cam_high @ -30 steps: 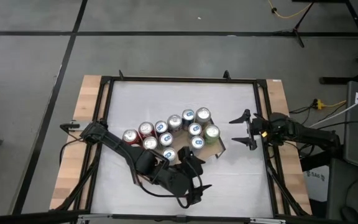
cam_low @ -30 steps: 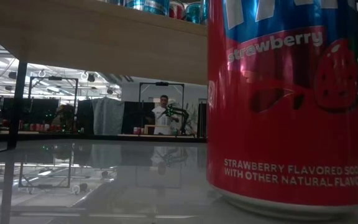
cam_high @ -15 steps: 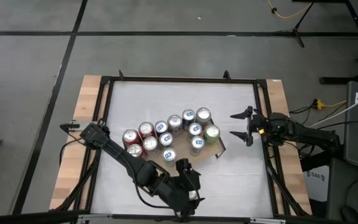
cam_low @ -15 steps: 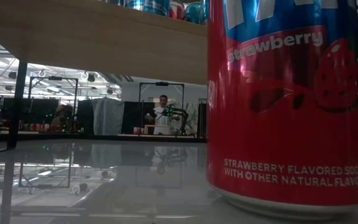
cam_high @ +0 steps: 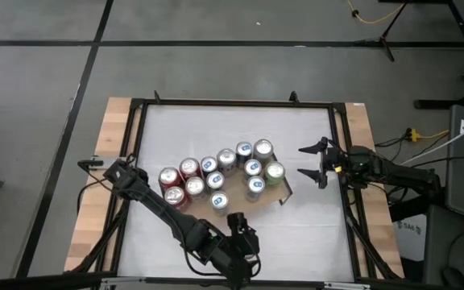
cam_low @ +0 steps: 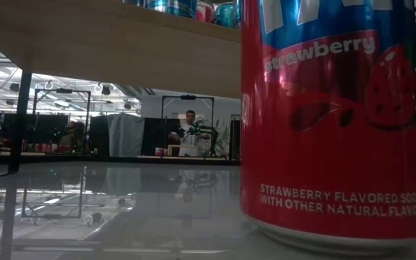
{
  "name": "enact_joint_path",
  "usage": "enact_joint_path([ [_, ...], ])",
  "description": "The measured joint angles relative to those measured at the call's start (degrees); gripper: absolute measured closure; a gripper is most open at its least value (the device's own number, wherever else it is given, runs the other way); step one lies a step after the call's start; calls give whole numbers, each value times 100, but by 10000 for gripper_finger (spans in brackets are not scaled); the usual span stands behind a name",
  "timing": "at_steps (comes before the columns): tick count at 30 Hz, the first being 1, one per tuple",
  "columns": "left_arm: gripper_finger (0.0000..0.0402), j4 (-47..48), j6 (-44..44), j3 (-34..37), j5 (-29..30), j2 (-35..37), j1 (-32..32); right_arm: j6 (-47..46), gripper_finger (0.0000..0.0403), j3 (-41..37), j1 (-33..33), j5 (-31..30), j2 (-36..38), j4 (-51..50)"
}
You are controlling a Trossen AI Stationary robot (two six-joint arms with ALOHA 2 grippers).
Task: Place canned beverage on shelf
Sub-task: Put the red soda can on the shelf
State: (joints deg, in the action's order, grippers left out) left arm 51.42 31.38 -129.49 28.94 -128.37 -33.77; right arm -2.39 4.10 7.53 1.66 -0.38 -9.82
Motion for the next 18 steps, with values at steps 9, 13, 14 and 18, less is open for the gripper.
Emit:
enact_joint_path([
  [9, 14, 21, 2, 0, -37, -167, -5, -26, 36, 0, 0, 26, 0, 0],
  [13, 14, 51, 4, 0, 9, -164, -2, -28, 36, 0, 0, 27, 0, 0],
  [14, 14, 57, 4, 0, 9, -164, -5, -28, 36, 0, 0, 27, 0, 0],
  [18, 14, 72, 7, 0, 8, -164, -3, -31, 36, 0, 0, 27, 0, 0],
])
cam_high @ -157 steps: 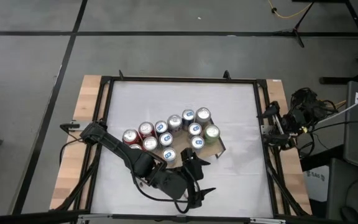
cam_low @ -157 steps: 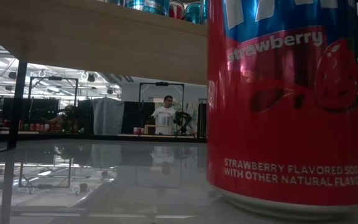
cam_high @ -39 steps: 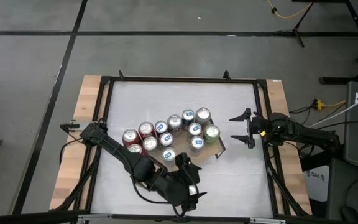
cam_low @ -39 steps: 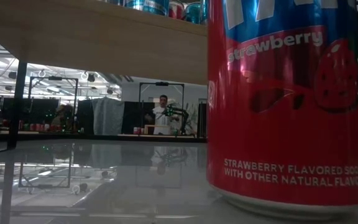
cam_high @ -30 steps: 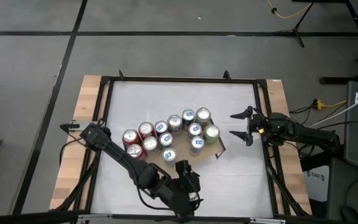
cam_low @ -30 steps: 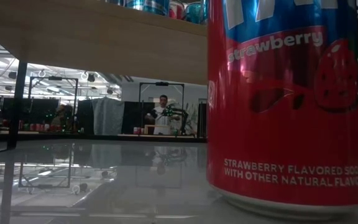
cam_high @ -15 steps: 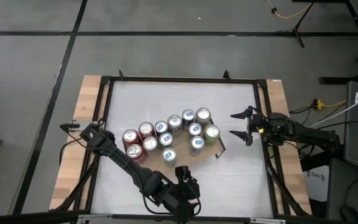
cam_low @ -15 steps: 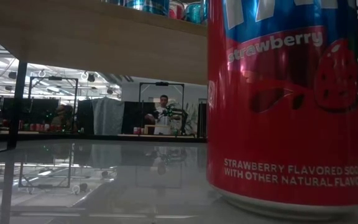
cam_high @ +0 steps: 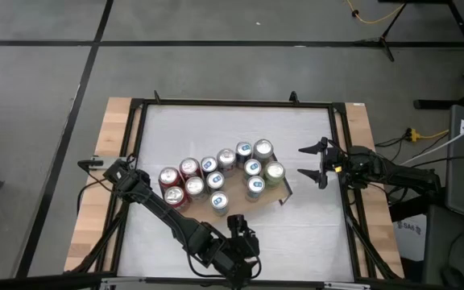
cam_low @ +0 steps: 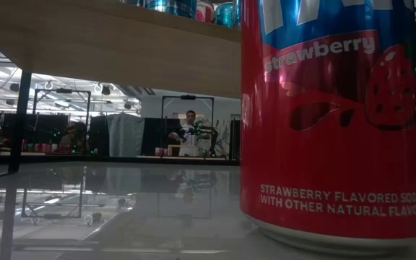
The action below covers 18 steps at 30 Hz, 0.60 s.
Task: Place canned beverage on shelf
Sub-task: Put the red soda can on the shelf
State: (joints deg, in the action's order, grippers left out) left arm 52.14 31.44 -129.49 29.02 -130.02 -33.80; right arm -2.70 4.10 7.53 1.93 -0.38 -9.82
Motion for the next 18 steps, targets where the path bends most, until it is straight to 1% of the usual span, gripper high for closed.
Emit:
enact_joint_path([
  [3, 14, 115, 21, 0, 0, 0, 0, -2, 36, 0, 0, 0, 0, -1],
  [8, 15, 136, 299, 0, -27, -53, 2, -4, 36, 0, 0, 0, 0, -1],
  [13, 14, 167, 295, 5, -226, -218, -29, -4, 36, 0, 2, 0, -2, 0],
  [18, 14, 350, 303, 9, -145, -285, -72, -4, 36, -2, 0, 9, -2, 1],
])
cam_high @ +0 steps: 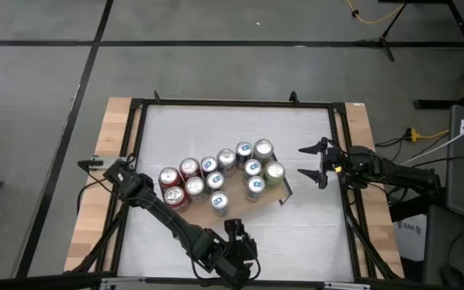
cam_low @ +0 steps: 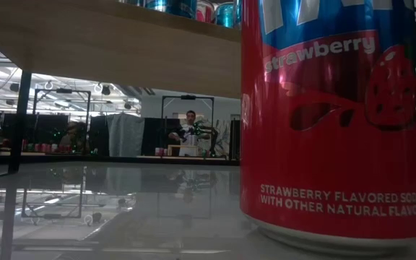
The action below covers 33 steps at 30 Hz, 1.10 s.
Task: Place canned beverage on shelf
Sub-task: Put the red soda can on the shelf
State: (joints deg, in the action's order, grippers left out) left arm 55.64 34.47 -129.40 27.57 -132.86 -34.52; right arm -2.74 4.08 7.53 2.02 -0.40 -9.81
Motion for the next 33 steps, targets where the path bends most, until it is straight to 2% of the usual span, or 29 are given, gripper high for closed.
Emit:
enact_joint_path([
  [12, 14, -27, 306, 458, -181, -11, -4, 0, 36, 0, 1, 0, 0, -1],
  [26, 15, -765, 296, 860, -176, -10, 13, 0, 36, -2, 2, 4, 0, -1],
  [33, 46, -794, 294, 861, -157, -10, 14, 1, 36, -2, 2, 4, 0, -1],
])
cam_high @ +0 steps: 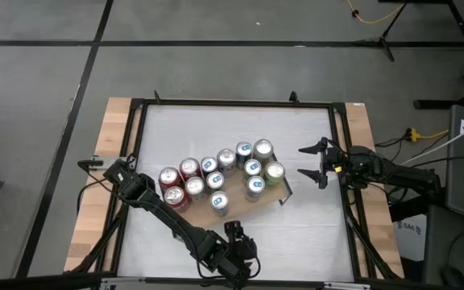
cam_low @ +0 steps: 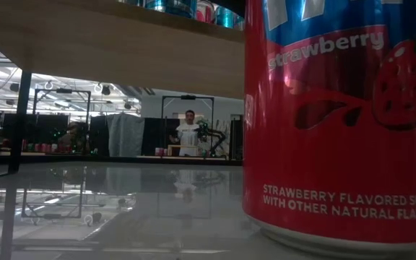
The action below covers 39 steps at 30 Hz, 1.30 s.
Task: Place canned beverage on shelf
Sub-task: Put the red soda can on the shelf
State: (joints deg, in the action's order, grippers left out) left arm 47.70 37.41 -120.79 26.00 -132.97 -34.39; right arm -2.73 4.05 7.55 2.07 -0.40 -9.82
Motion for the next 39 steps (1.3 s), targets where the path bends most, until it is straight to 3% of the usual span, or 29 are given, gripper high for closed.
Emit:
enact_joint_path([
  [12, 132, 13, 3, -10, 65, 4, 1, 1, 36, 0, 0, 0, 0, 0],
  [29, 131, 106, 452, -205, -176, 436, -69, 1, 36, 0, 0, 0, 2, 0],
  [39, 130, 628, 711, -205, -300, 932, -204, 1, 36, 0, -2, 0, 0, 2],
])
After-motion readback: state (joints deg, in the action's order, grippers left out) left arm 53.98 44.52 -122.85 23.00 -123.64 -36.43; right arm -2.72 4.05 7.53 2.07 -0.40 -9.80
